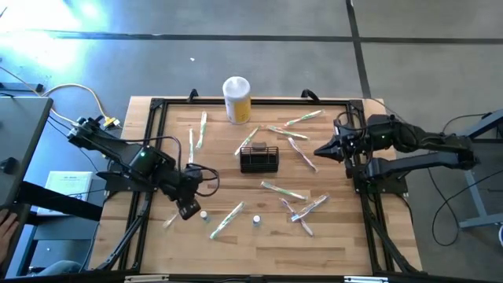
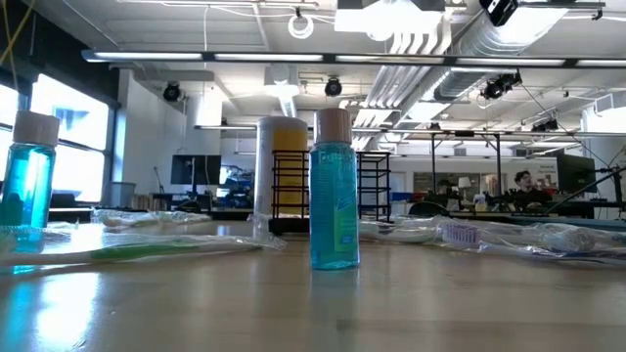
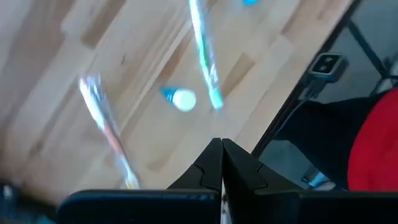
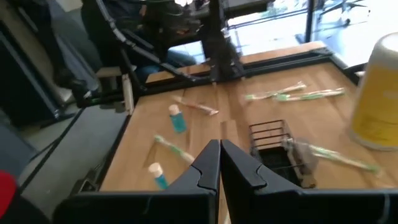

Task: Pick & Place toothbrushing station
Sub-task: Put the left mouthwash into the middle section wire organizer

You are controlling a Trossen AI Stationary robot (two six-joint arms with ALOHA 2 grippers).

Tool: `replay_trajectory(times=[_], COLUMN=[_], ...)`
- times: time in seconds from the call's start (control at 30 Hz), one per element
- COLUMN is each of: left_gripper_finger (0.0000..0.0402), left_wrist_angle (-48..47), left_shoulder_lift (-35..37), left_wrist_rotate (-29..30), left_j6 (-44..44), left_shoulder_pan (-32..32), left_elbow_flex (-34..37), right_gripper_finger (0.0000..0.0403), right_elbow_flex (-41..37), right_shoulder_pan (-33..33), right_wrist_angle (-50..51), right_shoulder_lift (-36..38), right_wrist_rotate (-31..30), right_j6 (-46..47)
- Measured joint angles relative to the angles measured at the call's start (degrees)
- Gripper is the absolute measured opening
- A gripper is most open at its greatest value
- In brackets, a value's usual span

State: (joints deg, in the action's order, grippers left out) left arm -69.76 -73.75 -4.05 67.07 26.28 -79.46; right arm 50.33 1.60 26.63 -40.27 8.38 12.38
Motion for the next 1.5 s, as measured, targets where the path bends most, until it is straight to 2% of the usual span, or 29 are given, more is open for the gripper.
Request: replay_trajectory(times=[0.13, 0.33, 0.57, 0.77, 1.17, 1.5], left_gripper_finger=[0.0000, 0.0000, 0.0008, 0.0053, 0.0126, 0.0261], left_wrist_angle=[-0.1, 0.6, 0.6, -2.1, -3.2, -3.7], left_shoulder_lift=[-1.0, -1.3, -1.0, -1.0, -1.0, -1.0], left_wrist_rotate=[-0.3, -0.7, -1.2, -1.0, -1.4, -1.2], left_j6=[3.7, 3.4, 5.2, 6.9, 6.9, 6.9], left_shoulder_pan=[0.0, 0.0, 0.0, 0.0, 0.0, 0.0], left_elbow_flex=[0.0, 0.0, 0.0, 0.0, 0.0, 0.0], right_gripper_finger=[0.0003, 0.0003, 0.0003, 0.0003, 0.0003, 0.0003], right_elbow_flex=[0.0, 0.0, 0.0, 0.0, 0.0, 0.0], right_shoulder_pan=[-3.9, -8.7, -12.2, -14.1, -18.2, -22.0], right_wrist_angle=[1.0, 3.1, 2.5, -0.4, -2.3, -5.4], right_shoulder_lift=[-0.1, -1.0, -2.6, -4.9, -9.2, -10.4], right_wrist_rotate=[-3.6, -11.1, -16.1, -19.0, -20.3, -23.5], right_j6=[0.0, 1.4, 2.4, 3.7, 7.7, 9.0])
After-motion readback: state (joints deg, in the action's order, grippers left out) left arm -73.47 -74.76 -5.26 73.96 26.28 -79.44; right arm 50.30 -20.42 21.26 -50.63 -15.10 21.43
